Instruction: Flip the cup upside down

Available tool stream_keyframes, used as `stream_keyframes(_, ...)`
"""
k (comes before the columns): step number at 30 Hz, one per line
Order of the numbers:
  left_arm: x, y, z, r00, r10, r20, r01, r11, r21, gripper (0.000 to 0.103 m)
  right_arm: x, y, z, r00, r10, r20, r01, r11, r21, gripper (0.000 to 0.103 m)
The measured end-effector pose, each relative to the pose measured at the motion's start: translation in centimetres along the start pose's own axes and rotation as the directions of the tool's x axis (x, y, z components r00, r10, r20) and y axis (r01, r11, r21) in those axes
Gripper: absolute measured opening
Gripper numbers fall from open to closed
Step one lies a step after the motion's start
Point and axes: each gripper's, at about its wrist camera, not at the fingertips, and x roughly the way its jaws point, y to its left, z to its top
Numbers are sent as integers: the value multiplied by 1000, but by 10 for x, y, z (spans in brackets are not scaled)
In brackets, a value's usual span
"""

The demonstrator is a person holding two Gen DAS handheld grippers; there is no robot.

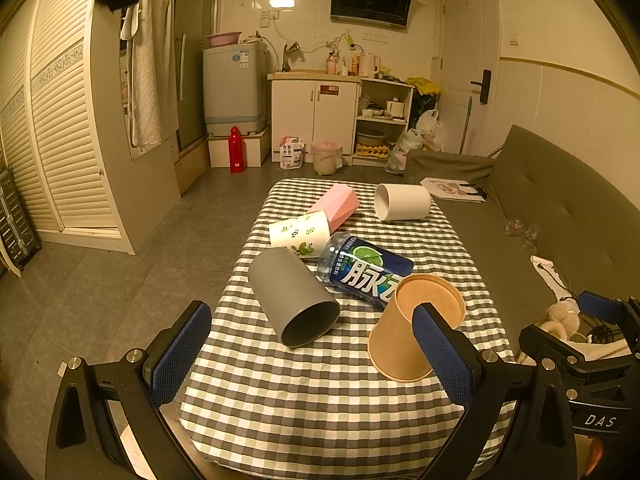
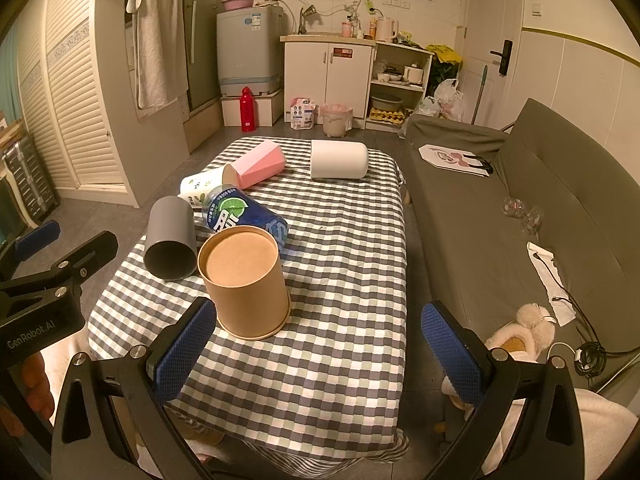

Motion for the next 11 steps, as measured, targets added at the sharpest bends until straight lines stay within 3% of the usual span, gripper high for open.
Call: stream_keyframes(11,-3,4,1,1000,5,21,-5,1000,15,103,0,1,0,1000,1,0,-1,1000,1,103)
